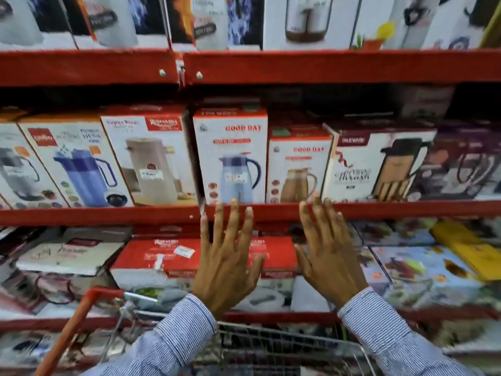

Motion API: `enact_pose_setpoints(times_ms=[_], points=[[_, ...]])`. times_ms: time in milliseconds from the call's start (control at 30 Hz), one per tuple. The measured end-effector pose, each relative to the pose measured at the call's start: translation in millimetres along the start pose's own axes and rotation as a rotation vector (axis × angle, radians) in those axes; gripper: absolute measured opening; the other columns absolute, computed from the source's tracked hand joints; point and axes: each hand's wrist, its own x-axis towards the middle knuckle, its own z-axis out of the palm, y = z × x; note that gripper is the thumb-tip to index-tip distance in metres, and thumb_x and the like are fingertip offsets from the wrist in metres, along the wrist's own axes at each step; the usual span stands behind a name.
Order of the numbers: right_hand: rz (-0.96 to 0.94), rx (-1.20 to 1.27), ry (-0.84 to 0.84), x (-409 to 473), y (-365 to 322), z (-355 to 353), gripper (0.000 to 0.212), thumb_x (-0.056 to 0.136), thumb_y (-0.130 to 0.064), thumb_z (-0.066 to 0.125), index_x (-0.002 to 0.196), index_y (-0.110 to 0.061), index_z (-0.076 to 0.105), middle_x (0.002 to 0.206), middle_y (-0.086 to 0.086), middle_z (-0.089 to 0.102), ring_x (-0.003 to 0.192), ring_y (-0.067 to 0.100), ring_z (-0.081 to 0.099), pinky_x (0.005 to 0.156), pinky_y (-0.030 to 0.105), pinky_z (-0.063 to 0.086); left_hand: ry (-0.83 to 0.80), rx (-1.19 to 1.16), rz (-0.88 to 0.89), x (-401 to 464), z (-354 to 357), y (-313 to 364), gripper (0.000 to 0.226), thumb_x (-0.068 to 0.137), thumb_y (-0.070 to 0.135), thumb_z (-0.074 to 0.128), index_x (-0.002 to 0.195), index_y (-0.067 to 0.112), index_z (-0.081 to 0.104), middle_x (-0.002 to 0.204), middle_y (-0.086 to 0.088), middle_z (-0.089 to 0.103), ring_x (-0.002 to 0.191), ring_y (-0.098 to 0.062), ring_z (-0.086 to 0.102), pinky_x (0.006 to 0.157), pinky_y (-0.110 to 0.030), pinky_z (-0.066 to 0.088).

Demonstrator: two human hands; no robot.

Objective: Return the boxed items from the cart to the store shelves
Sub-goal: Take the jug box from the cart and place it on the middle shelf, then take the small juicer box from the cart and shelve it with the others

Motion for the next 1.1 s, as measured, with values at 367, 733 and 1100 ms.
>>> enact_pose_setpoints(times_ms=[367,733,1100], points=[[0.132,-0.119,-0.387,-149,62,70,0.078,0.077,-0.037,0.061,0.144,-0.008,0.034,0.153,0.019,0.035,0.137,0.042,0.036,0.105,0.057,0.038,-0.452,-0.097,0.061,-127,99,78,0.08,0.088,0.062,0.043,0.151,0.015,0.028,0.16,-0.016,0.028,0.148,-0.043,0.021,0.114,-0.066,0.025],[0.562,0.321,-0.829,-258,103,161,0.056,0.084,-0.035,0.049,0.132,-0.006,0.046,0.122,0.021,0.063,0.108,0.035,0.062,0.088,0.039,0.052,-0.958,-0.358,-0.171,-214,196,139,0.072,0.095,0.055,0.028,0.153,0.014,0.02,0.16,-0.01,0.029,0.147,-0.032,0.027,0.117,-0.052,0.028],[1.114,0.774,-0.961,-298,100,217,0.019,0.077,-0.031,0.059,0.088,-0.022,0.072,0.088,0.008,0.067,0.081,0.028,0.063,0.075,0.037,0.053,-1.183,-0.839,-0.999,-233,272,162,0.06,0.071,0.056,0.055,0.105,0.009,0.065,0.118,-0.02,0.069,0.11,-0.035,0.064,0.099,-0.041,0.049]])
